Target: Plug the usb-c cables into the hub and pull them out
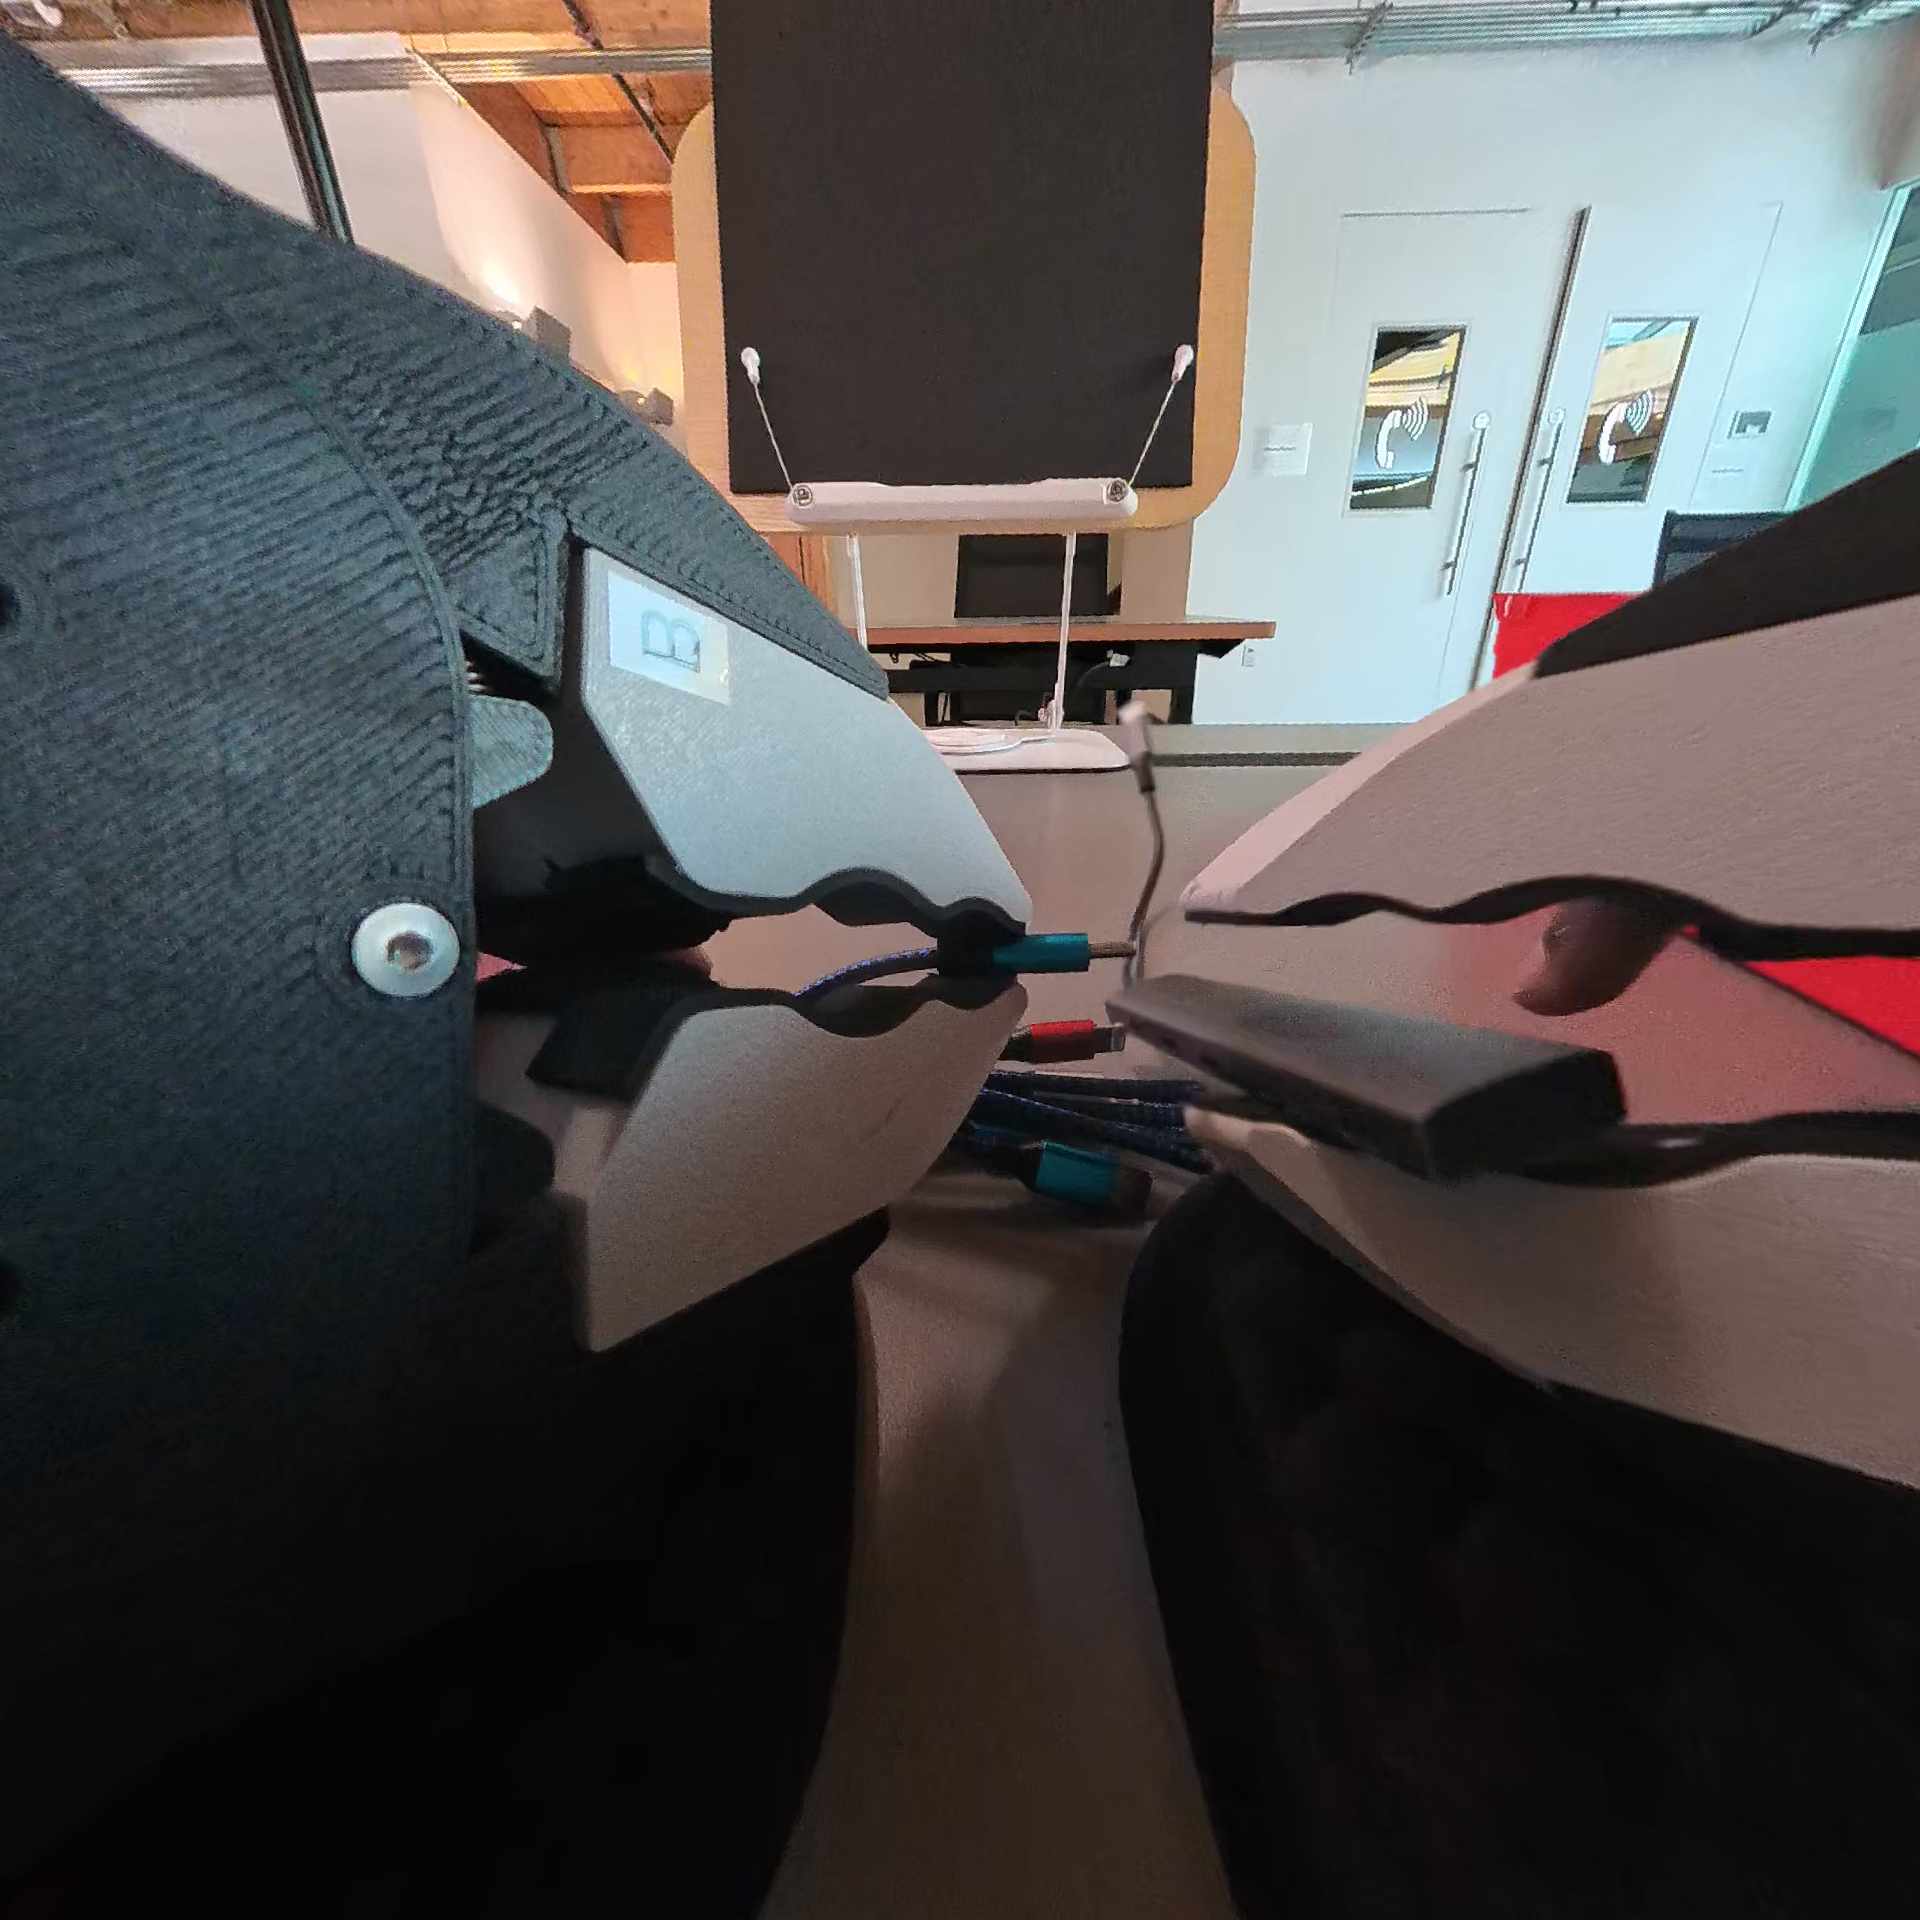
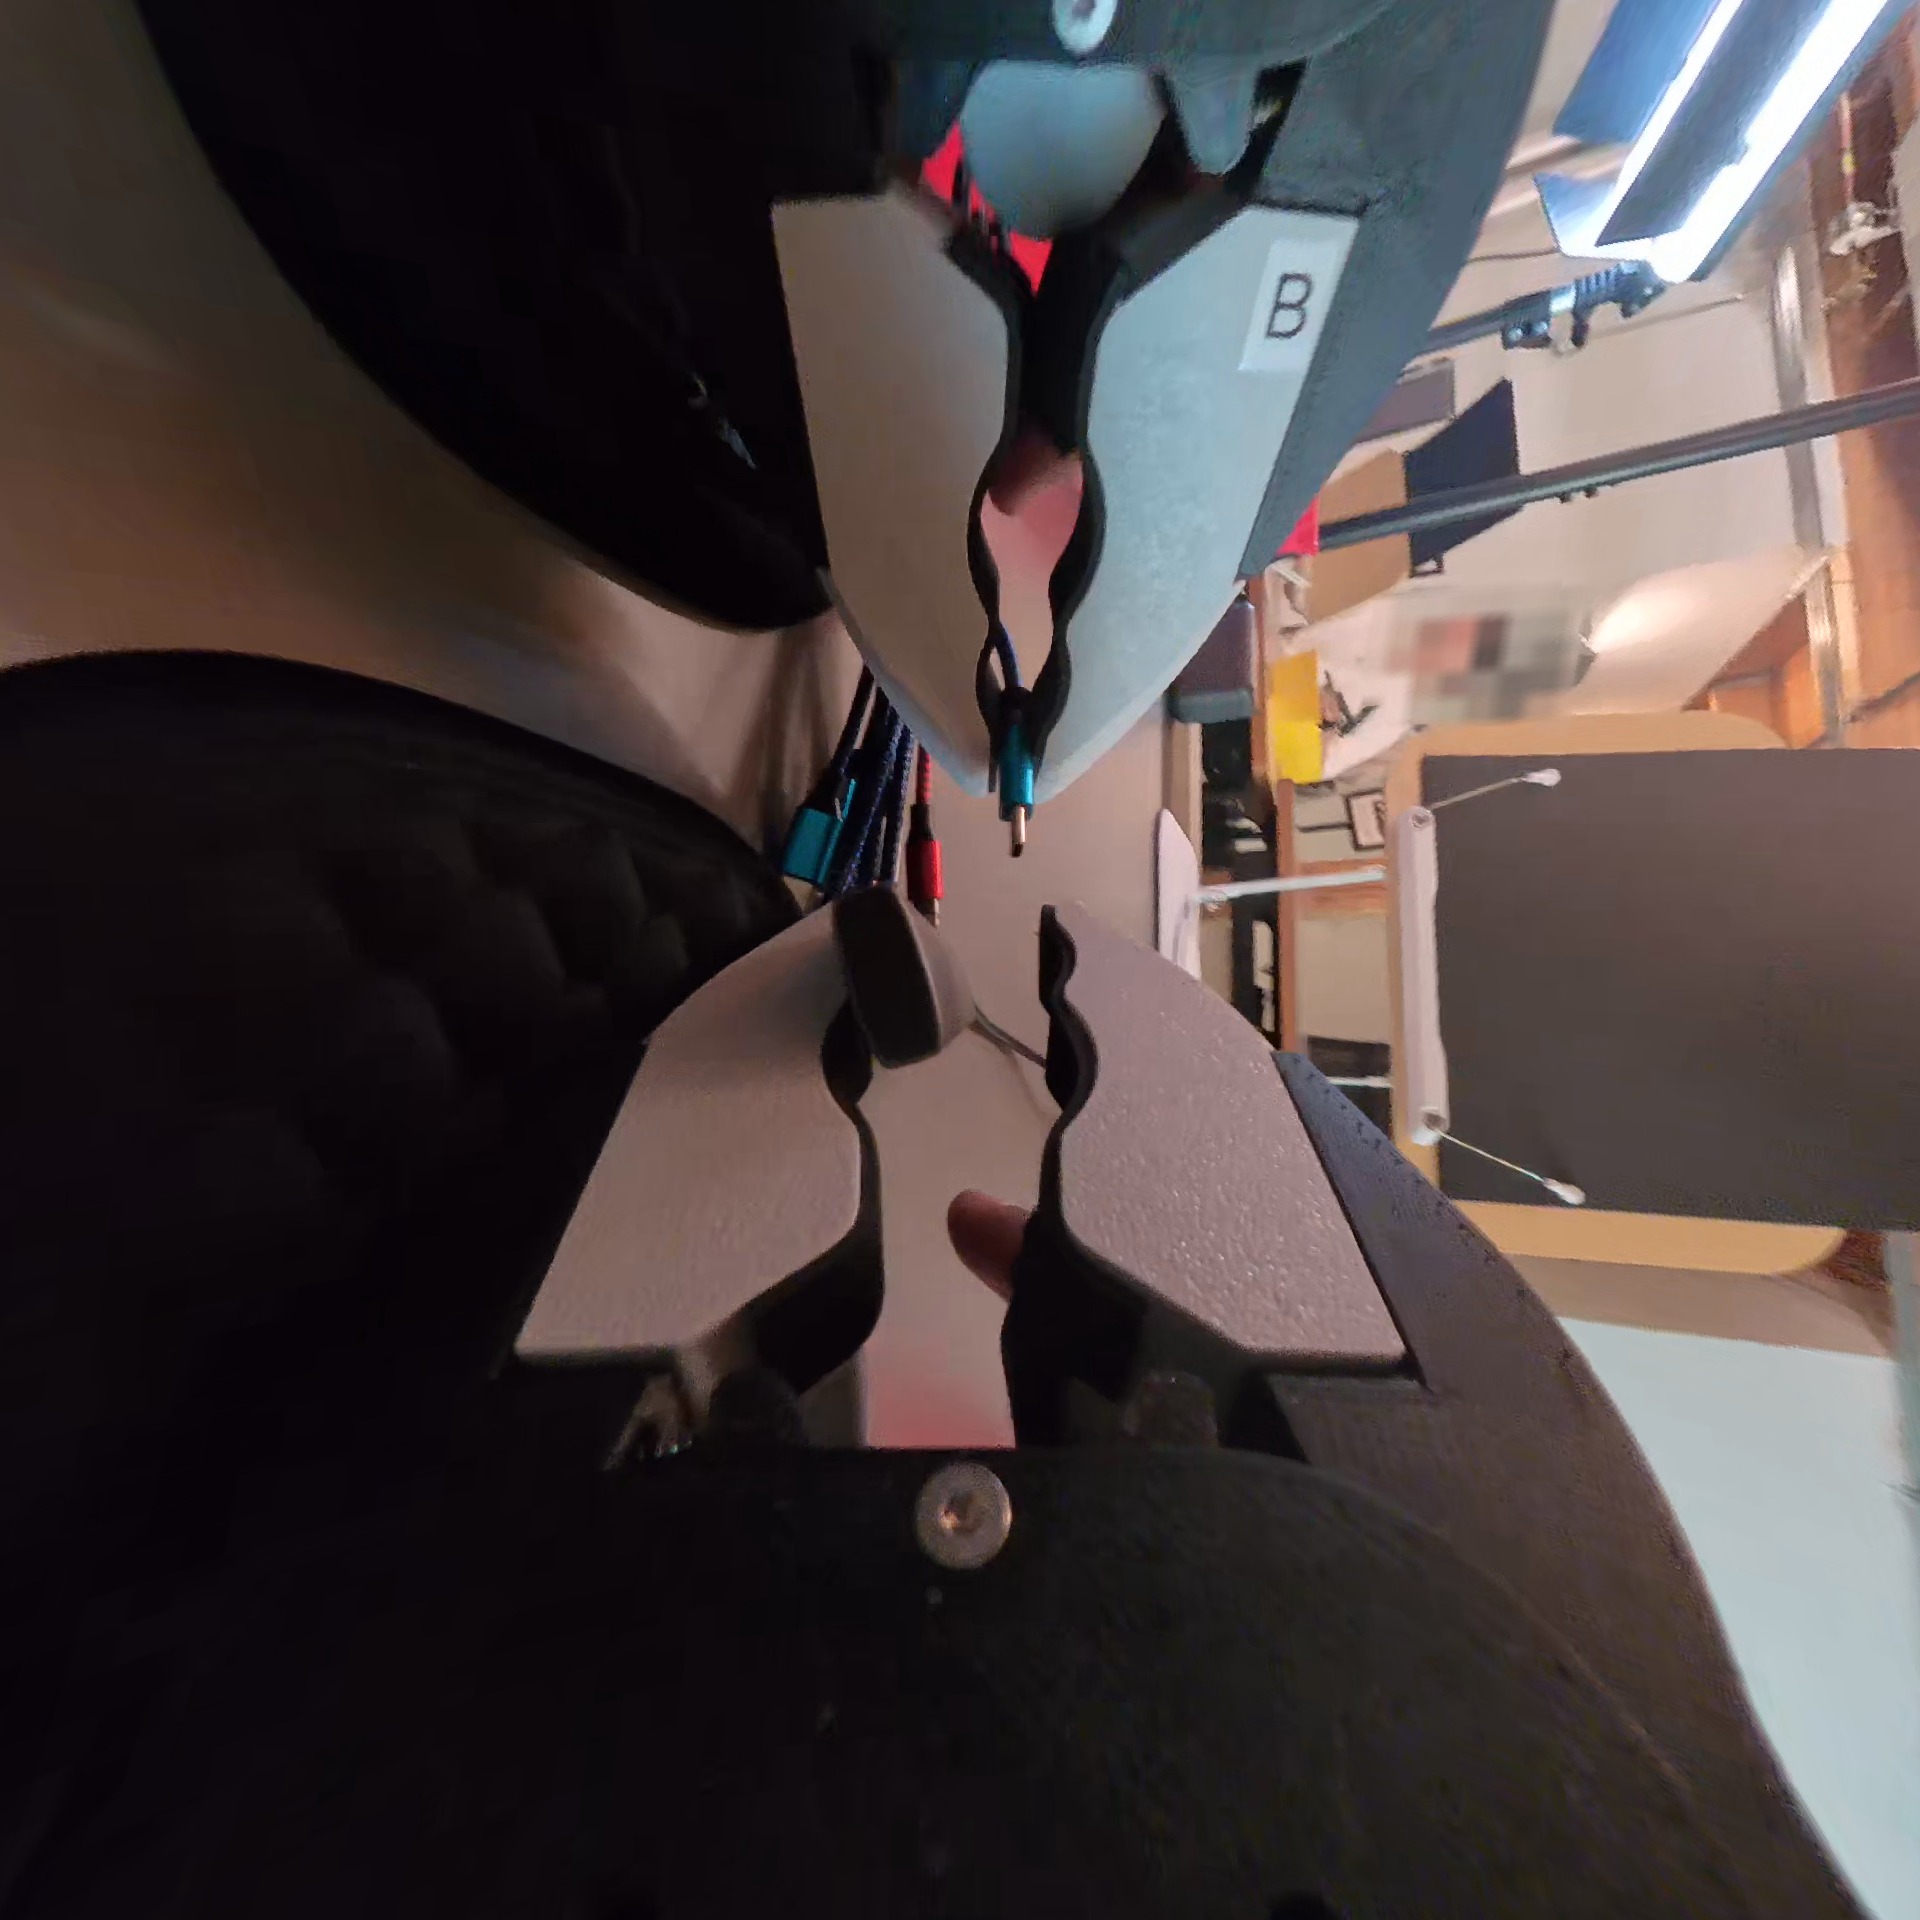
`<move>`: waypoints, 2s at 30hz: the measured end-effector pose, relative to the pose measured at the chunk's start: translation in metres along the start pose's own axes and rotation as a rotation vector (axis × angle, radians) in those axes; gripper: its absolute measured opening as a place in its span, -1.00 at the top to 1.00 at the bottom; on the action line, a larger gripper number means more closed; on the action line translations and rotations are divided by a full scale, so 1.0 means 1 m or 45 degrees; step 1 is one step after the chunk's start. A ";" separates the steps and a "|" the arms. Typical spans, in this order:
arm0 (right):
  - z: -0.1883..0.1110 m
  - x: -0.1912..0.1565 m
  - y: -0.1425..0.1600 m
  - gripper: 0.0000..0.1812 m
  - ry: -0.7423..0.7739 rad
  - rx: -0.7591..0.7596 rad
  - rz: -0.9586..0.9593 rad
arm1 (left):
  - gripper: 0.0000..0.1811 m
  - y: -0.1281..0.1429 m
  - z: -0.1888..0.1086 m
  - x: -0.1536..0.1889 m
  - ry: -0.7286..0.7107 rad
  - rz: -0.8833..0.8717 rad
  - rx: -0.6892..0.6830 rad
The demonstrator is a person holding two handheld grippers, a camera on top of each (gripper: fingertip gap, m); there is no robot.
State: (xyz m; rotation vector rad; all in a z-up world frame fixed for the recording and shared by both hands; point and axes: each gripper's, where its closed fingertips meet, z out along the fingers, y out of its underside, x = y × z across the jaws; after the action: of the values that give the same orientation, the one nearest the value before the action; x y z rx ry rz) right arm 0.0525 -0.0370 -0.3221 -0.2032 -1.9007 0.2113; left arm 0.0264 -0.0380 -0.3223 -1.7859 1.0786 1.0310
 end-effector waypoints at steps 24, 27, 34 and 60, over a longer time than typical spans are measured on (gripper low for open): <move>-0.022 -0.019 -0.021 0.59 -0.655 0.178 -0.240 | 0.96 0.013 -0.009 -0.024 -0.149 -0.195 0.011; -0.021 -0.021 -0.019 0.84 -0.657 0.223 -0.240 | 0.96 0.015 -0.010 -0.025 -0.147 -0.210 0.018; -0.019 -0.016 -0.009 0.74 -0.726 0.173 -0.375 | 0.96 0.015 -0.010 -0.024 -0.146 -0.212 0.015; 0.006 -0.034 -0.031 0.71 -1.578 0.251 -0.462 | 0.95 0.034 -0.007 -0.023 -0.104 -0.443 -0.041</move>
State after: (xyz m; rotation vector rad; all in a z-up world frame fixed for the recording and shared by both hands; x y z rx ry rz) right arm 0.0564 -0.0757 -0.3473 0.5378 -3.0584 0.3095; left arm -0.0100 -0.0492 -0.3060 -1.8573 0.6733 0.9015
